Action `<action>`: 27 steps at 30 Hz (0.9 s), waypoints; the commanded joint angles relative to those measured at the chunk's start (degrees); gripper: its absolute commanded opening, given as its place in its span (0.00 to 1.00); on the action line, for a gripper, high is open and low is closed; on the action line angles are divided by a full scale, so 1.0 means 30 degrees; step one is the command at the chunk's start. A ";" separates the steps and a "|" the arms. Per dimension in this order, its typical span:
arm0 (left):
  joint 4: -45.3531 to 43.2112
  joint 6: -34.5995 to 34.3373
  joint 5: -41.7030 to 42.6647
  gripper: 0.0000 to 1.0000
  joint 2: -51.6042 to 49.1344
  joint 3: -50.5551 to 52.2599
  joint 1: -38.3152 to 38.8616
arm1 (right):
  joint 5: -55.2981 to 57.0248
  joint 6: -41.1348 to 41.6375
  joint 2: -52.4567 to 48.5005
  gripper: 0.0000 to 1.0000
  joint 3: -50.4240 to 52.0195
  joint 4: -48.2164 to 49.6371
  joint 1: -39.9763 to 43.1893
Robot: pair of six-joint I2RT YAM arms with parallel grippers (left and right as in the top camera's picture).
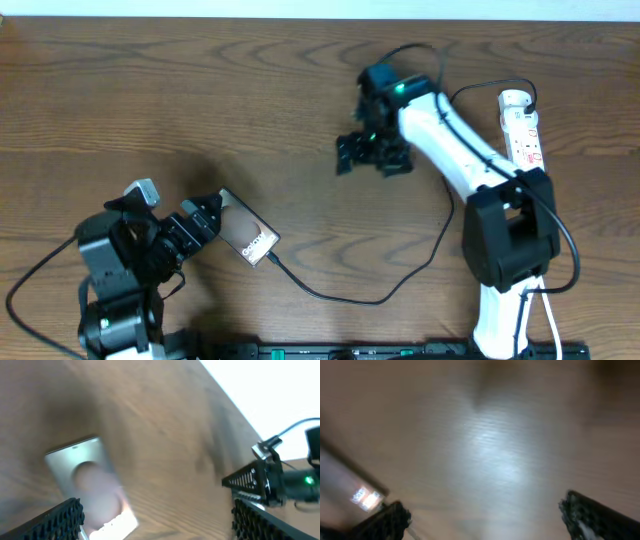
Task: Plug charger to phone and switch on socket
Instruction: 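Open the left gripper and lift it away from the phone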
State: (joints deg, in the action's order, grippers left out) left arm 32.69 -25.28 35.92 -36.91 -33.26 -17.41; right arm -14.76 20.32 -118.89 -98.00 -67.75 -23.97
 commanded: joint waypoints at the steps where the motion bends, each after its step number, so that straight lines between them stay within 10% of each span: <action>1: -0.0066 0.0408 0.1829 0.94 0.0896 -0.0510 -0.0044 | 0.5566 0.1049 0.0313 0.99 -0.3927 -0.2623 0.1800; 13: -0.0408 0.0678 0.2106 0.96 -0.0044 -0.0525 -0.0044 | 0.9704 0.1501 0.0423 0.99 -1.6888 -0.6615 0.7388; 27: -0.1064 0.1581 0.2382 0.96 -0.5945 -0.5253 0.0838 | 0.8998 -0.1246 0.0423 0.99 -1.9045 -0.7293 1.3100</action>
State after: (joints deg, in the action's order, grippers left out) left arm 29.54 -22.52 42.09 -51.18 -43.97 -16.62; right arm 13.02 20.01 -118.08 -154.65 -89.10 13.63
